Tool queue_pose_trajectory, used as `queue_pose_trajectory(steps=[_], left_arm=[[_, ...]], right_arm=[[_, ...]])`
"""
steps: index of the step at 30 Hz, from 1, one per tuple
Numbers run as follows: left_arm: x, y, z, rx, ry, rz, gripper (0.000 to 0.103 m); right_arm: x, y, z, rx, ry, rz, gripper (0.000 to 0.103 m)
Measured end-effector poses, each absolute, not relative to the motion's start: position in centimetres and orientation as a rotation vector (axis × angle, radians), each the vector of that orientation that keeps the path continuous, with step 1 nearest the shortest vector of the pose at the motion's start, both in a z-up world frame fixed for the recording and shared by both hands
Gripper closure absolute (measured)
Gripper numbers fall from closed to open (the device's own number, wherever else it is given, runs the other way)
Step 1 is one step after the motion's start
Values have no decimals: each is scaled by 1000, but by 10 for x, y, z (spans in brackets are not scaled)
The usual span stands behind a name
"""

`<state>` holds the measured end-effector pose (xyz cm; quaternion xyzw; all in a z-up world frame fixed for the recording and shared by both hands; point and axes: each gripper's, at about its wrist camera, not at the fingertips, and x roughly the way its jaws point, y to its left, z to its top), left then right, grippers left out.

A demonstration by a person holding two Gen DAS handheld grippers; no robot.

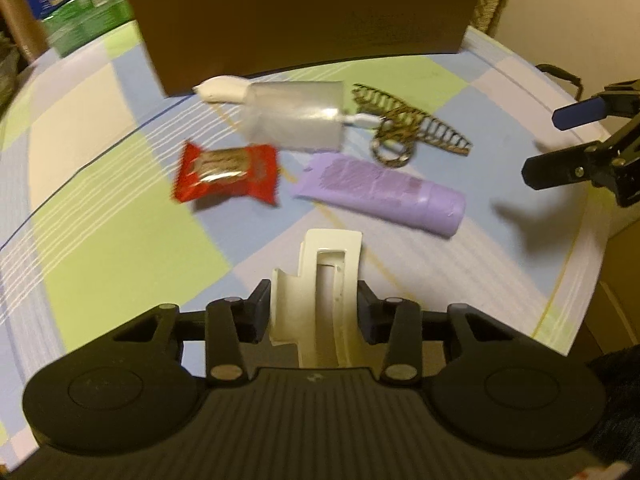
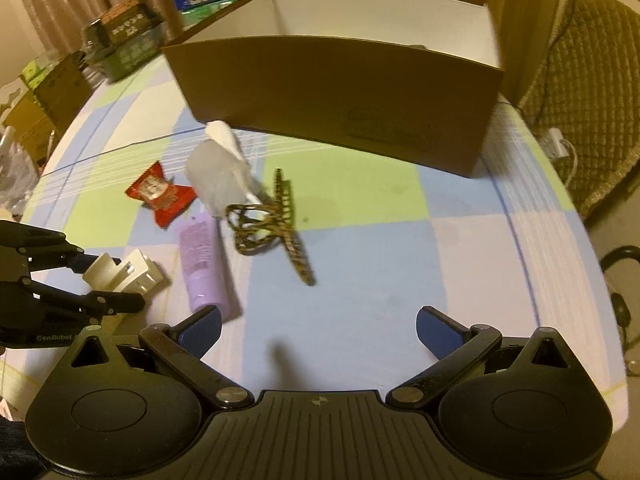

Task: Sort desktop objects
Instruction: 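Grasp the white plastic clip with the left tool while the right tool grasps the purple tube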

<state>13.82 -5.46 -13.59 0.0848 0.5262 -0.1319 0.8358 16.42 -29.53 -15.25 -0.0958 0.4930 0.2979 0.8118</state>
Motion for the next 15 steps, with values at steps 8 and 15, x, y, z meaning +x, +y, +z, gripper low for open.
queue_pose_trajectory(steps=[8, 15], left_arm=[[123, -8, -132, 137, 1133, -137, 67], [114, 22, -124, 100, 1122, -50, 67]], right_arm=[[147, -256, -160, -266, 1012, 754, 3], [142, -220, -175, -296, 980, 854, 33]])
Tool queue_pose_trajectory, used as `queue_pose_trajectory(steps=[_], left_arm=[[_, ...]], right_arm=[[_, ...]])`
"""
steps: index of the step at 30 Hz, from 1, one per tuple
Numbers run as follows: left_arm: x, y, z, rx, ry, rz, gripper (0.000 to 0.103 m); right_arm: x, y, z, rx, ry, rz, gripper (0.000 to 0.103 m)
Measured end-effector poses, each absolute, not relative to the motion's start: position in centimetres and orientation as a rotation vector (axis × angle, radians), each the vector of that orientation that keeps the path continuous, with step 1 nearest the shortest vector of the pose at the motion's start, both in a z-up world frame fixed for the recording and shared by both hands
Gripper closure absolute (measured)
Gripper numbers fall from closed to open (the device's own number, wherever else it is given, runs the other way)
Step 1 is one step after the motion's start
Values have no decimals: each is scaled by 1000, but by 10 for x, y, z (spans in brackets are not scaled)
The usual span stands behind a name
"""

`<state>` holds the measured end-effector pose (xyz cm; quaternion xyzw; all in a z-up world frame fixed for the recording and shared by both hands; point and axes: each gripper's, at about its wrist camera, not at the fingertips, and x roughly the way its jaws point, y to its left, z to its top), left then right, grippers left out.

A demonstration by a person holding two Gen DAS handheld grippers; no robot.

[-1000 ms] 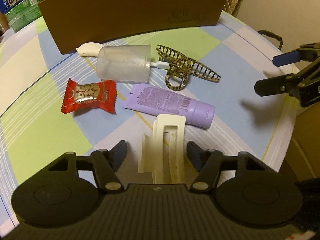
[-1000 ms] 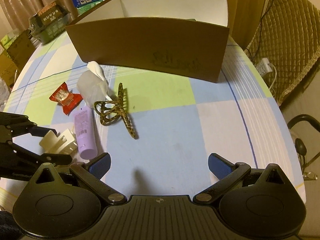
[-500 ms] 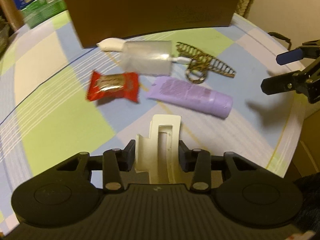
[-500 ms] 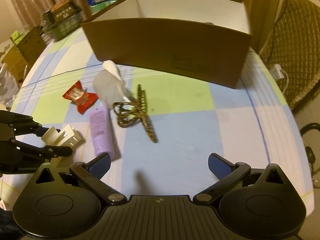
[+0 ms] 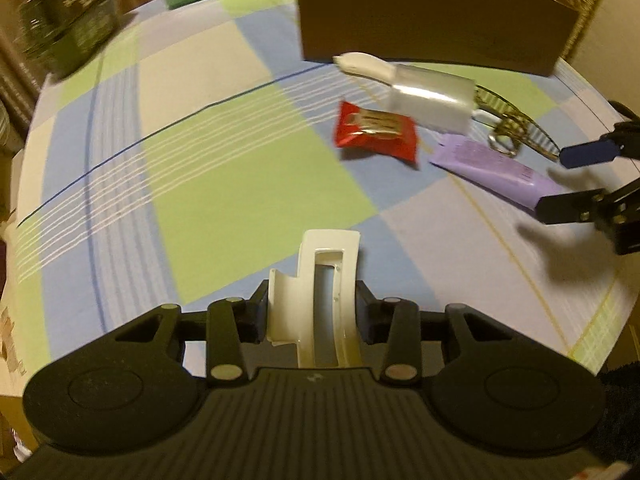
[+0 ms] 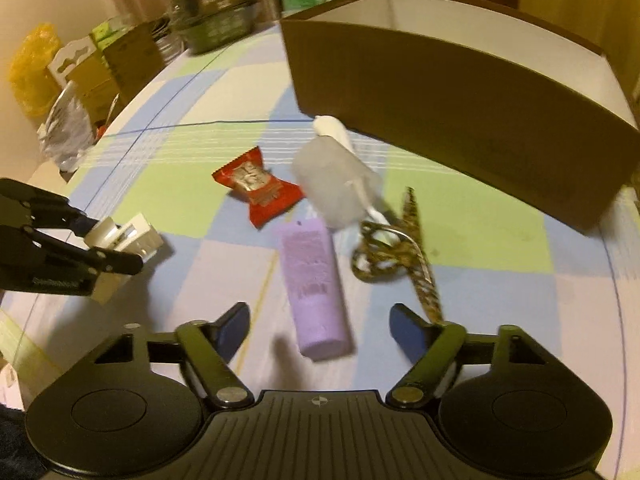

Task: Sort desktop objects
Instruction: 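Grasp the white plastic clip with the left tool while the right tool grasps the purple tube, then carry the white clip and purple tube over the brown box with both tools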

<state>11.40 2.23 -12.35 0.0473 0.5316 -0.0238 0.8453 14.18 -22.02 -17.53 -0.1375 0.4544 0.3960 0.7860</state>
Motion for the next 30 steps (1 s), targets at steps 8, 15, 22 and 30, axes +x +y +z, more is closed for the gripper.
queue_pose_trajectory(steps=[8, 15, 22, 30], left_arm=[[110, 38, -118, 71, 1106, -7, 67], [108, 41, -117, 65, 1099, -14, 67], [109, 36, -110, 59, 1081, -46, 67], [126, 14, -79, 68, 1003, -127, 67]], right_arm=[[148, -196, -195, -342, 963, 867, 59], [139, -192, -199, -410, 943, 886, 72], [129, -221, -187, -325, 1032, 902, 73], [130, -260, -145, -209, 989, 813, 73]])
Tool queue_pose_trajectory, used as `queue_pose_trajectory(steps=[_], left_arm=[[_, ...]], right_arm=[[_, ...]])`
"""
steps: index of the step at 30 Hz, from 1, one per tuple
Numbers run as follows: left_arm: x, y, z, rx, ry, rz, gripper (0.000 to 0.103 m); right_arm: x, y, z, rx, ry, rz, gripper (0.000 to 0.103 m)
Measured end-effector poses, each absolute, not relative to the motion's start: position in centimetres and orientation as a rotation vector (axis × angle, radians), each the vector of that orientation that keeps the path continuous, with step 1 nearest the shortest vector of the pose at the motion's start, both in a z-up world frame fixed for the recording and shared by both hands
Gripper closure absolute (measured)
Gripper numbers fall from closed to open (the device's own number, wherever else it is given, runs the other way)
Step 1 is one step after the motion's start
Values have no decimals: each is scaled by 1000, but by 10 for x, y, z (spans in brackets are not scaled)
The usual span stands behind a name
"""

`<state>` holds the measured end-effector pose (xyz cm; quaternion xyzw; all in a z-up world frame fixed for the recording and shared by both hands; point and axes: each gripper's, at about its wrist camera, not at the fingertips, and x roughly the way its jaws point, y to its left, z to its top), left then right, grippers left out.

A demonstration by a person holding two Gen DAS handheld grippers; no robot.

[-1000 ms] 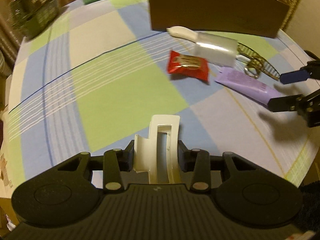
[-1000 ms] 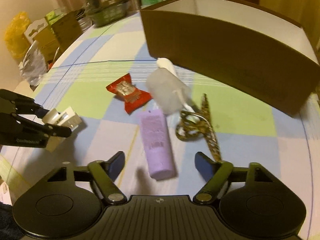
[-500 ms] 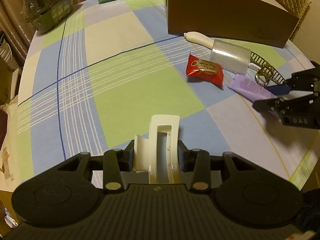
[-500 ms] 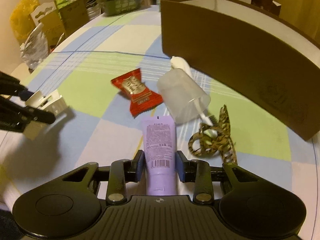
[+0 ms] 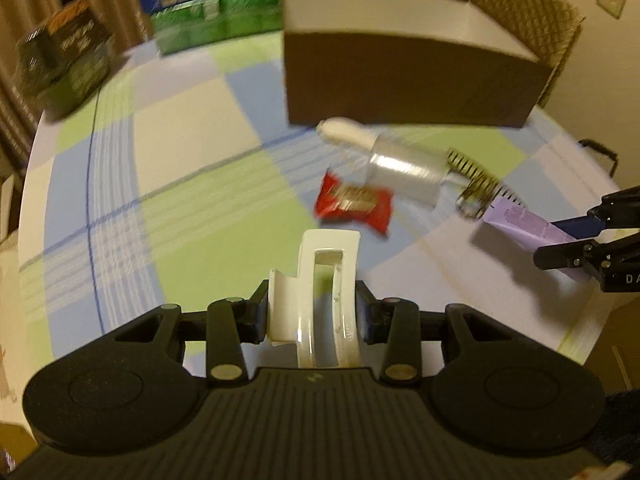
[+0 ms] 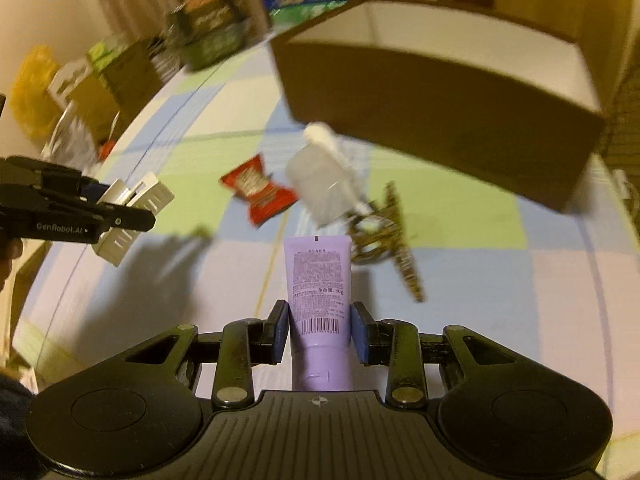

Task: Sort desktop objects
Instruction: 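Carry the white clip and purple tube over the brown box with both tools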

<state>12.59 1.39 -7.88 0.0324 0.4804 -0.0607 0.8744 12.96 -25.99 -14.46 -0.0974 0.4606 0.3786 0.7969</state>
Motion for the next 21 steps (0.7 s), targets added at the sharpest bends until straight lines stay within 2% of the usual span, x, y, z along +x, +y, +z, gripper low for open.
queue_pose_trajectory(steps=[11, 21], left_arm=[[181, -28, -30, 91, 858, -238, 67], [256, -64, 5, 77, 771, -298, 67]], right_arm=[[174, -295, -83, -89, 840, 718, 73], [241, -290, -47, -93, 726, 713, 73]])
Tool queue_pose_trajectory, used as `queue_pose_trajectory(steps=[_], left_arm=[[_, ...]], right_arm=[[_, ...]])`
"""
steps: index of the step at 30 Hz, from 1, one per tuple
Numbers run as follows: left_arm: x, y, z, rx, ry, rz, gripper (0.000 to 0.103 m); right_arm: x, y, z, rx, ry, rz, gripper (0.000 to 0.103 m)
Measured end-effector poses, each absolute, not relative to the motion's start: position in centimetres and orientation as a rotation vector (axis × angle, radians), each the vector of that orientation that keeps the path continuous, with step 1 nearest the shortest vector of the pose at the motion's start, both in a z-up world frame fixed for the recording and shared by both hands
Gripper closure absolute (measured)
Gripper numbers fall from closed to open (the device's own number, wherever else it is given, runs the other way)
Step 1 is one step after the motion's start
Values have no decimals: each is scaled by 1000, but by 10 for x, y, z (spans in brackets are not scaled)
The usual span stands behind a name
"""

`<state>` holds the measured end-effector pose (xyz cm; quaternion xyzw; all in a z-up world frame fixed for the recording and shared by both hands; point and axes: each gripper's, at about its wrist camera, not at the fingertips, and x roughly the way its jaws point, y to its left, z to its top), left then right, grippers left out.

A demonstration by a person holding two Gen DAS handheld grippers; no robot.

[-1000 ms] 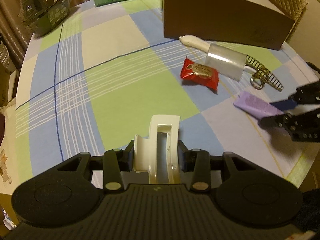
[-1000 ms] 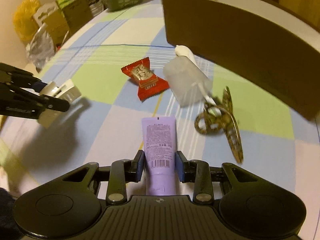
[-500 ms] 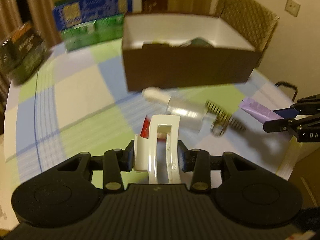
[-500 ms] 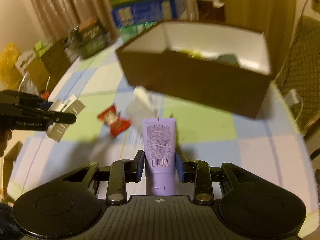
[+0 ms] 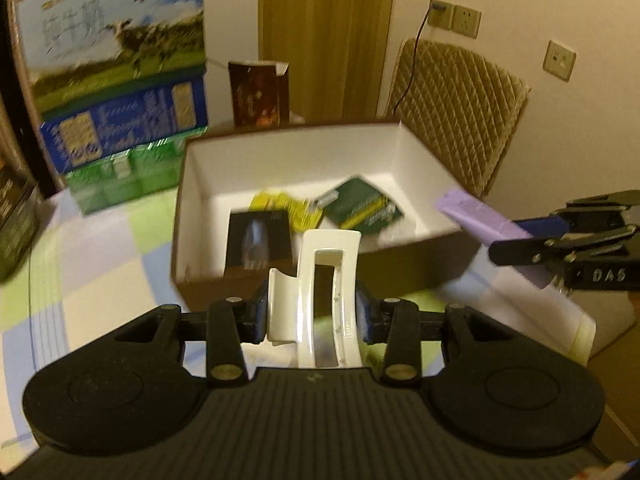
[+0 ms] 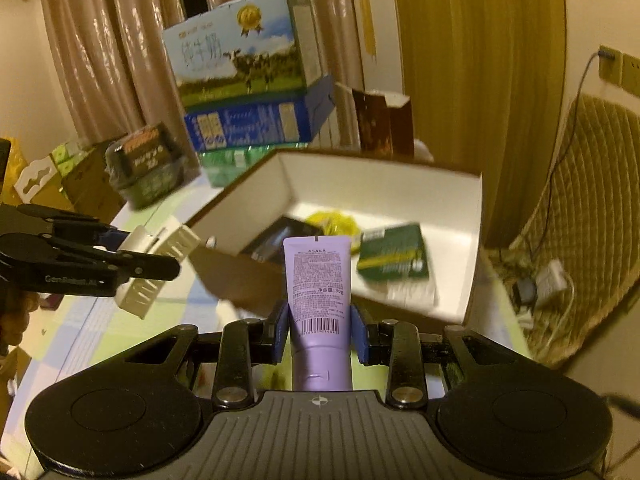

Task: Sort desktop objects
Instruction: 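Carry the white clip and purple tube over the brown box with both tools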

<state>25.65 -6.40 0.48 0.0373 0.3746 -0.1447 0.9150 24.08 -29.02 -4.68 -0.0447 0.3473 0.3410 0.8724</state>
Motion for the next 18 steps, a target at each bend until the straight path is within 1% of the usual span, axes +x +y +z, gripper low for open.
queue_pose_trajectory(steps=[7, 18], left_arm=[[318, -87, 13, 42, 765, -310, 67], [395, -106, -21, 26, 861, -282, 67]], right_arm=[[291, -273, -43, -127, 714, 722, 73], [361, -259, -69, -152, 791, 695, 73]])
